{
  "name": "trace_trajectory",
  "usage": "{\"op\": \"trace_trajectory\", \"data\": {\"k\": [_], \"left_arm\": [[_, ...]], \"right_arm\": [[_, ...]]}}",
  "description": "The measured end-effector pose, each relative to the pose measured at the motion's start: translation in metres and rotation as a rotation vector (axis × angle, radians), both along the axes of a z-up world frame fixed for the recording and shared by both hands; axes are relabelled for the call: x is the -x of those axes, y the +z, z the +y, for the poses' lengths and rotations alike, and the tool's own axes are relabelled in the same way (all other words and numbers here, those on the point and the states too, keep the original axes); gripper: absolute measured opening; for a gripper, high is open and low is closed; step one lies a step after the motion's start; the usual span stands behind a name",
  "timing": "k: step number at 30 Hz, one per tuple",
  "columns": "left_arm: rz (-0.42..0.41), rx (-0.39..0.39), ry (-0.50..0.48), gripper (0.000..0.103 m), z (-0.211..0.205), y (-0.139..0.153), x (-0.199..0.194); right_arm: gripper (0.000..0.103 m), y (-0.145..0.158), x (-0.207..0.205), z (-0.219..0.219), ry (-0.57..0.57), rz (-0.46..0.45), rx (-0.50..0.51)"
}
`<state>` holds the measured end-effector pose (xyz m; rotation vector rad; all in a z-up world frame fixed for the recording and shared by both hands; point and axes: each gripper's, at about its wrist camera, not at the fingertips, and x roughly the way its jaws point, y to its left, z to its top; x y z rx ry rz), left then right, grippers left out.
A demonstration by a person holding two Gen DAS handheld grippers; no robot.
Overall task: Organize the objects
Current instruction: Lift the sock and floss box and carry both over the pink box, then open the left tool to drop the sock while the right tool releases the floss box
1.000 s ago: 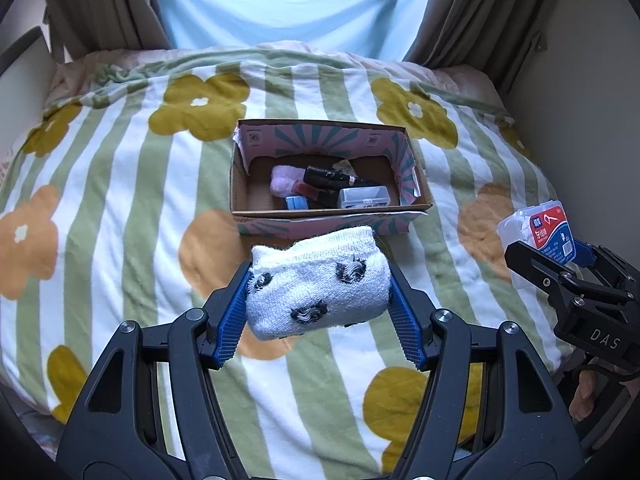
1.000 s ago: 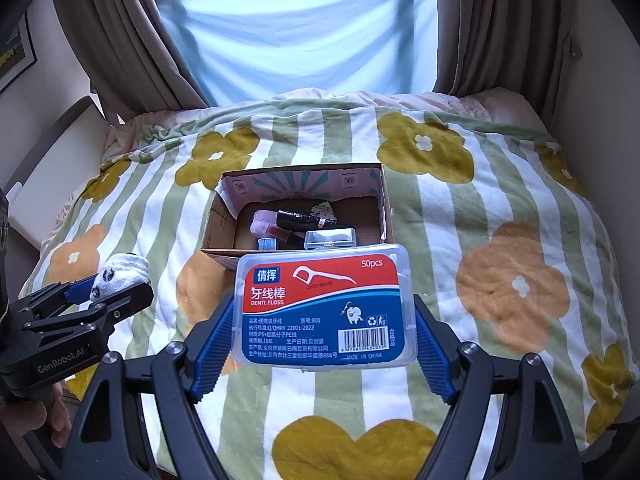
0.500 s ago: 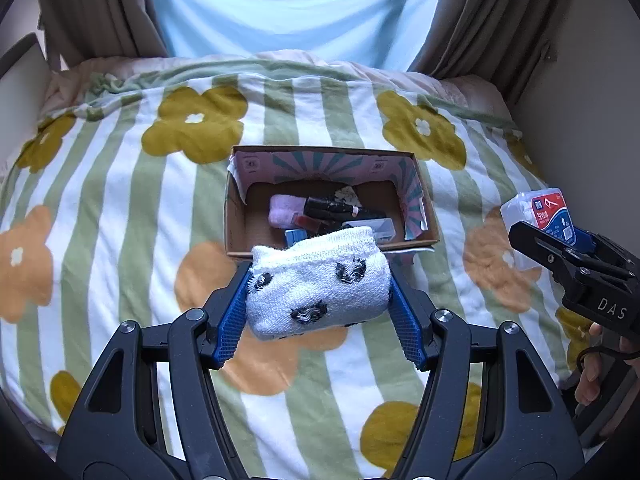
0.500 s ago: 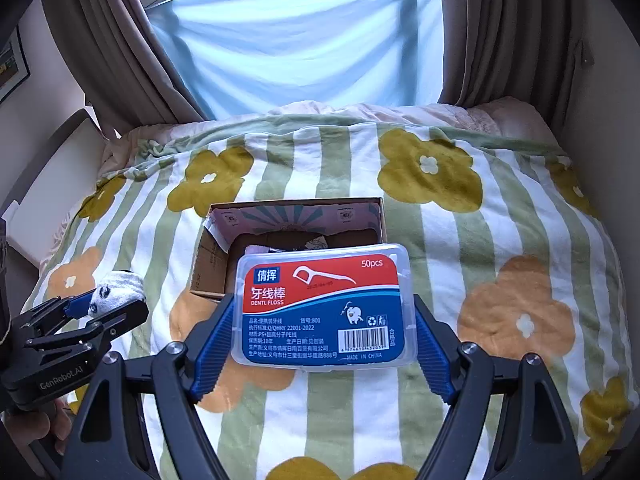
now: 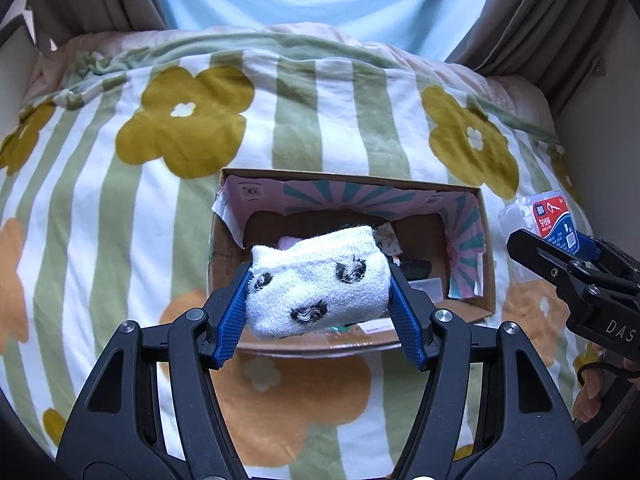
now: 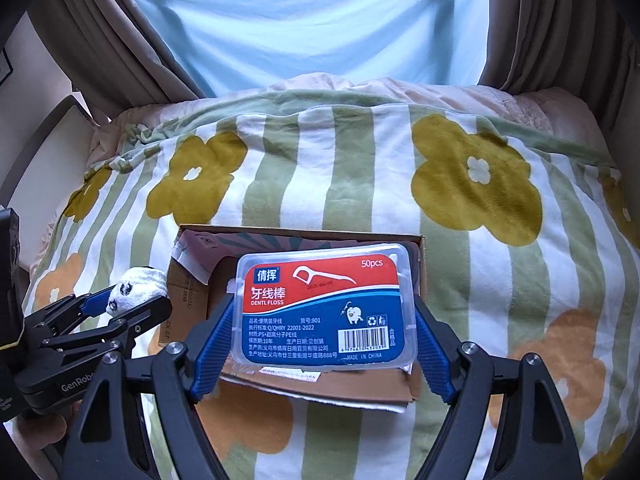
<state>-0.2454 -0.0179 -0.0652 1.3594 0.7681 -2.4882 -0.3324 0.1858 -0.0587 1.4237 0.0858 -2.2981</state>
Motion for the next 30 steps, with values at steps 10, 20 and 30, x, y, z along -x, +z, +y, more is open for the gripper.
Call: {"op": "trace_trajectory", "data": {"k": [10,20,30], "left_arm": [[-0.094,-0.010,-0.029,0.061,-0.014,-0.082,0.064],[-0.136,0.011,-0.105,0.061,-0.012,-0.115,0.085],[-0.100,0.052,-0.131,0.103,0.007,-0.102,0.072]], "right_arm": [[0.078,-0.086,0.053,-0.023,-0.009,-0.142,-0.014],[0.078,-0.108,0.067,-0.027,-0.024,-0.185,-0.011],[0.091,-0.097,0.069,-0.017,-0.076,-0.147,-0.008]]}}
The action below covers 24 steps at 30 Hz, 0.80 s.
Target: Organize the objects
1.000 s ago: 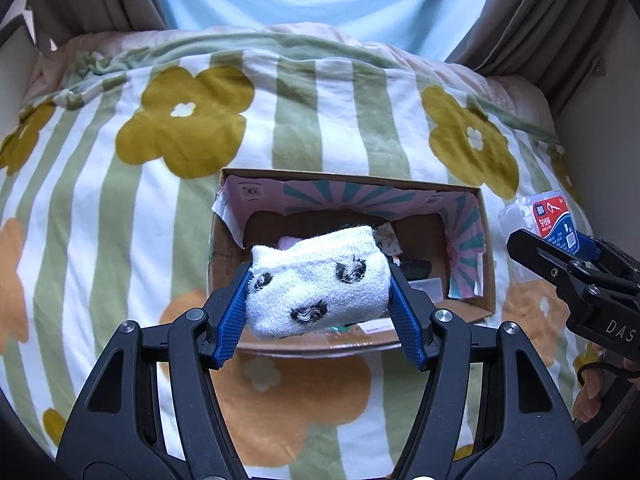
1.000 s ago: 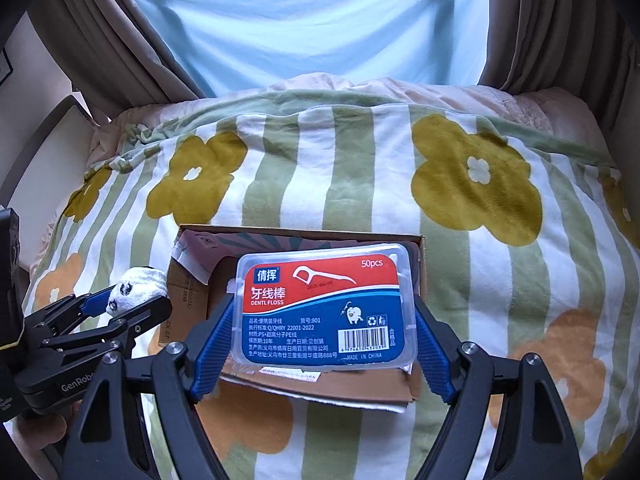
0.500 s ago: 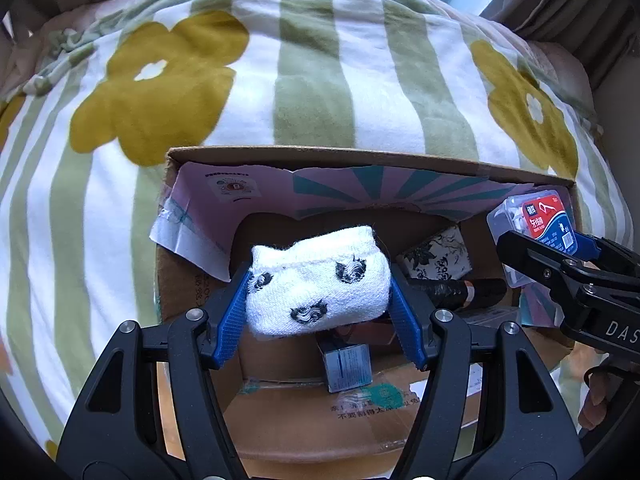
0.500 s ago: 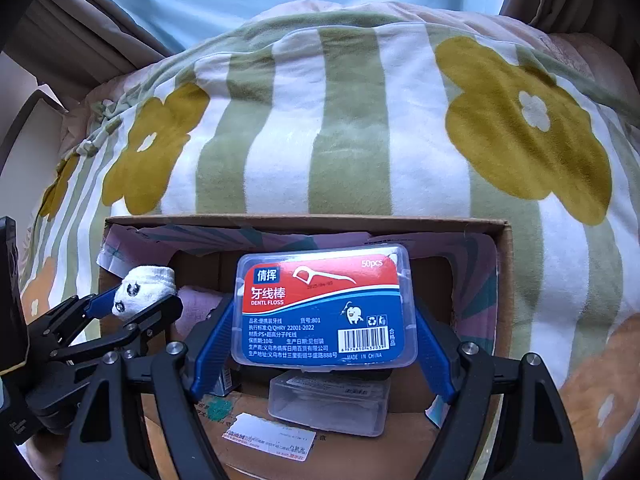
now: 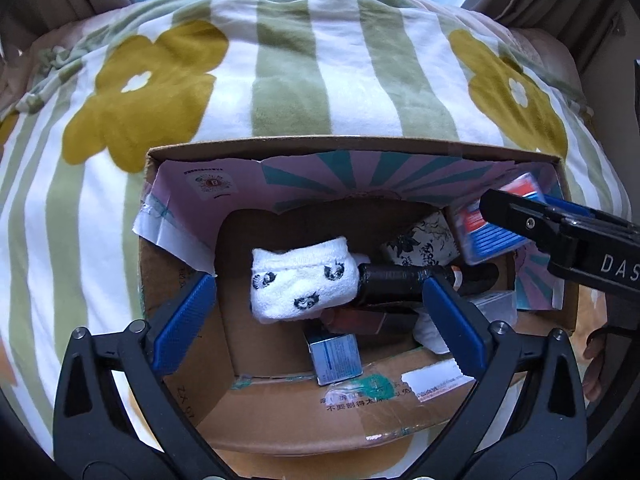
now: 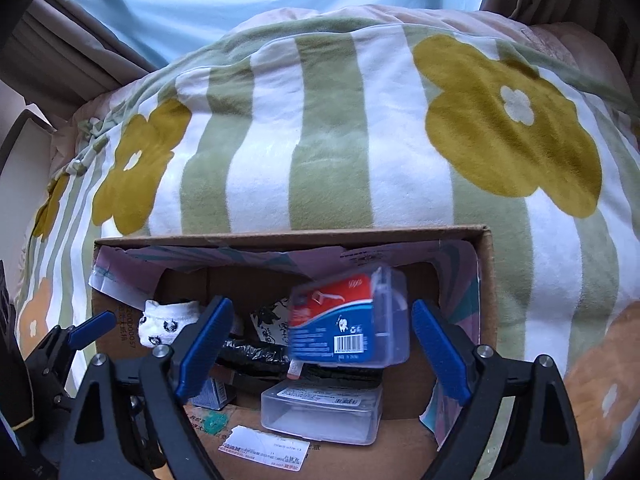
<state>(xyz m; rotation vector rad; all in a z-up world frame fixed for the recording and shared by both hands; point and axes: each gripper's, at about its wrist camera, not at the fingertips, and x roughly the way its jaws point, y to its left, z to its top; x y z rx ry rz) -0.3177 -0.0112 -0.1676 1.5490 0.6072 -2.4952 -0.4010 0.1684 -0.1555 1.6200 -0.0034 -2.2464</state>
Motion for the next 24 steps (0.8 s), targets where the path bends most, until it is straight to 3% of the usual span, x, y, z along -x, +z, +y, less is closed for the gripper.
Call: {"op": "trace_trajectory", "data": {"k": [13,24], "left_arm": [[0.020,-0.004,0.020,0.103,0.004,0.019,-0.021],[0.111,-0.028,0.066,0.103,0.000,0.101,-0.076]], "right_arm": [[0.091,0.025,-0.013,0.003,0.001,0.028,-0.003],[0.091,0.113,-0.069,0.015,0.028,0.124,-0.008]]}}
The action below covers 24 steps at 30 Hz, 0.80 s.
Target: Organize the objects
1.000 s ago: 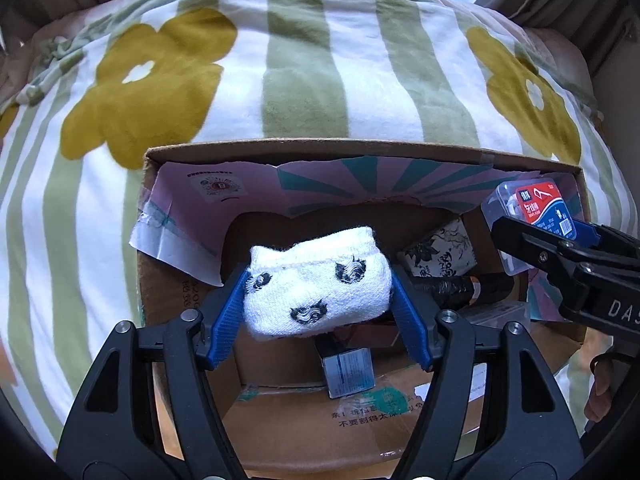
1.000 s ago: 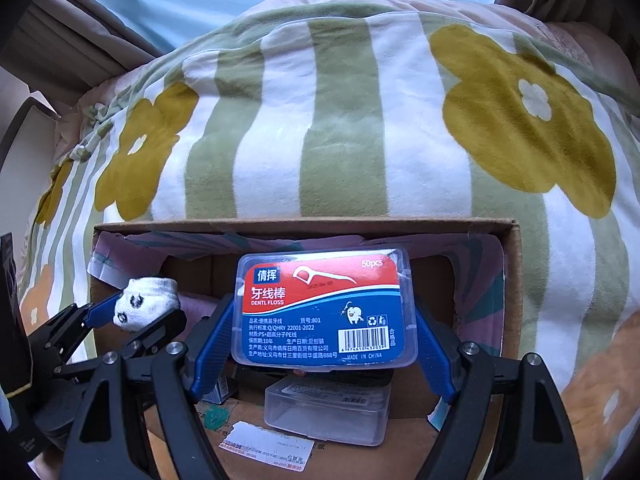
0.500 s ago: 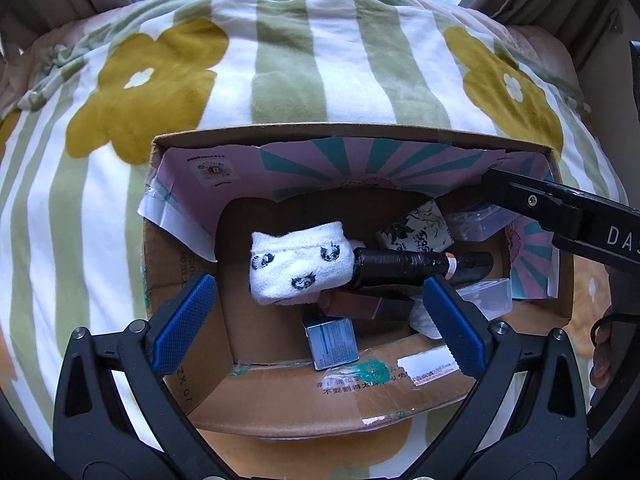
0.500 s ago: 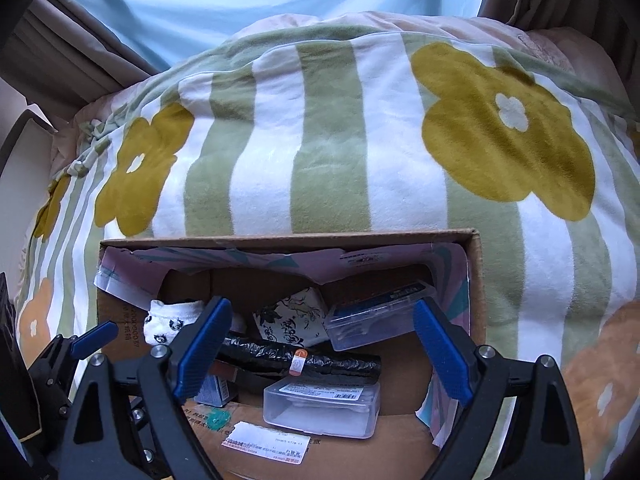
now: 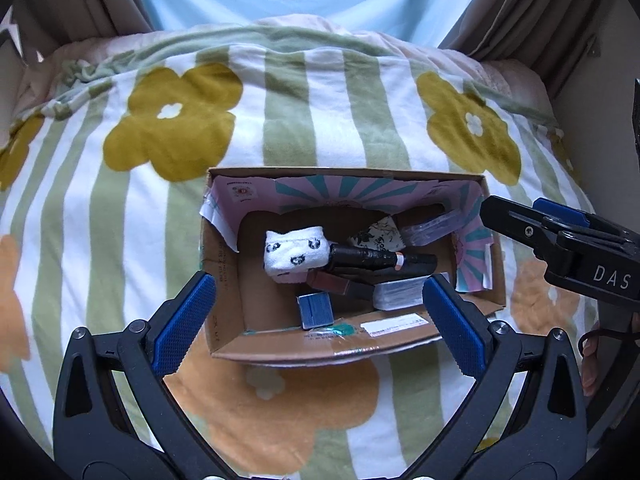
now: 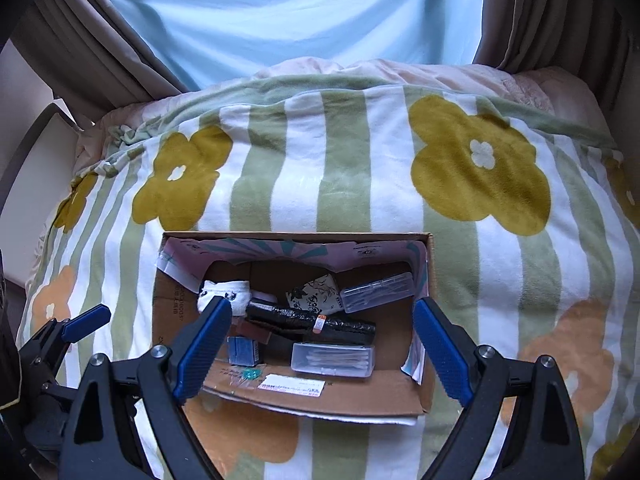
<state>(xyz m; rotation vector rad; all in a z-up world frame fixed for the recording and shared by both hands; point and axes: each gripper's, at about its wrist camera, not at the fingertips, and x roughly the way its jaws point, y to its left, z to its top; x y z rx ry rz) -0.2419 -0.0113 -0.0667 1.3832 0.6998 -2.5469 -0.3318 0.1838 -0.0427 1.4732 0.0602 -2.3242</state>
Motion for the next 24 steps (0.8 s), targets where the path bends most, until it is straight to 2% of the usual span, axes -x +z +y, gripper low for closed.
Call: {"op": "trace_trajectory", "data": {"k": [5,14,20,24], "left_arm": [[0.040,-0.018,0.039,0.103,0.001,0.034,-0.048],[0.057,-0.013,0.077,0.103,0.020,0.063,-0.138],[0.071,-0.020,0.087,0.103,0.033,0.065,-0.173],[0.082,-0.024,0.081,0.103,0.040,0.067,-0.181]], "right_arm": [[0.091,0.037,-0.050,0.012,-0.006,0.058,-0.038],[0.091,0.057,-0.140,0.028,-0.002,0.084,-0.040],[0.091,0.057,-0.168,0.039,-0.027,0.083,-0.030],[0.091,0.061,-0.173,0.041,-0.037,0.100,-0.035]]}}
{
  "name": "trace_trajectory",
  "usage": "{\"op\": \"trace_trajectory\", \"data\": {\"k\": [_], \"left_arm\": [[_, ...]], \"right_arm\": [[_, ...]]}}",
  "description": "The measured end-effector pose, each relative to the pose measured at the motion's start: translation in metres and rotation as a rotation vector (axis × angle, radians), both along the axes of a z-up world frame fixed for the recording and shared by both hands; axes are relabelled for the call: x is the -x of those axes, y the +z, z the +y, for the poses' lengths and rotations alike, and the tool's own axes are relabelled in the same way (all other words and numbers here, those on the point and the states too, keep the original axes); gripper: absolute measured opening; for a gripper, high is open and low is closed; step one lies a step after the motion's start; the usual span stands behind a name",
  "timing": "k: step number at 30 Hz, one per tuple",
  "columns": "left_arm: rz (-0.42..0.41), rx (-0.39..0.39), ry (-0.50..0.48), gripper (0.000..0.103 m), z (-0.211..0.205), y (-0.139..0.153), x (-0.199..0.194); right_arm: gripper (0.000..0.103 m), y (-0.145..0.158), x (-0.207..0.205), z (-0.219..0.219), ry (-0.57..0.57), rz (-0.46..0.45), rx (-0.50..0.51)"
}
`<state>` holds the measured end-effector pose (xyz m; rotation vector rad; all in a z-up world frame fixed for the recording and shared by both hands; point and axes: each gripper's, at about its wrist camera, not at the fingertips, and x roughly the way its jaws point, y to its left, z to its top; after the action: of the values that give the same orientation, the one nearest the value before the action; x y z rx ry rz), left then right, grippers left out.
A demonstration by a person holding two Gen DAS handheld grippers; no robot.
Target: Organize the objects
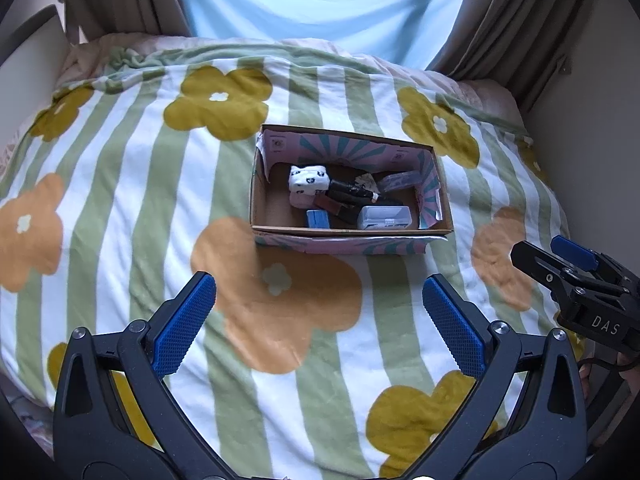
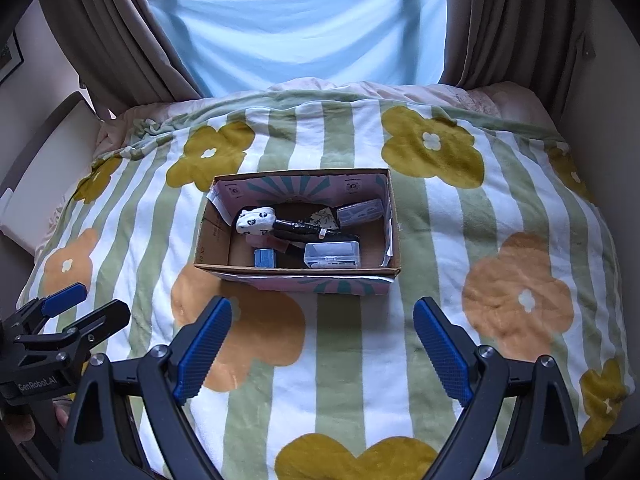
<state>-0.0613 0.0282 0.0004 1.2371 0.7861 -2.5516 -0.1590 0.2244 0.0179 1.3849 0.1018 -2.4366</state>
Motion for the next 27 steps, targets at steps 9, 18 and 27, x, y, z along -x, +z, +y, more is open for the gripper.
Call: {"op": "trace_trajectory", "data": {"k": [9,18,27], "left_arm": [[0.028,0.010,0.005,0.103,-0.001,0.011,0.002],[0.022,0.003,0.012,0.103,-0.002,0.009,0.005],[0.013,0.004,0.020,0.103,-0.002,0.006,0.006]], "right_arm": [[0.091,0.006,-0.004,0.000,0.005,0.015,-0.008],[0.091,0.005,-0.004,-0.002,0.008,0.012,-0.007],[0.091,0.004,-0.004,-0.004,0.007,0.009,-0.007]]}}
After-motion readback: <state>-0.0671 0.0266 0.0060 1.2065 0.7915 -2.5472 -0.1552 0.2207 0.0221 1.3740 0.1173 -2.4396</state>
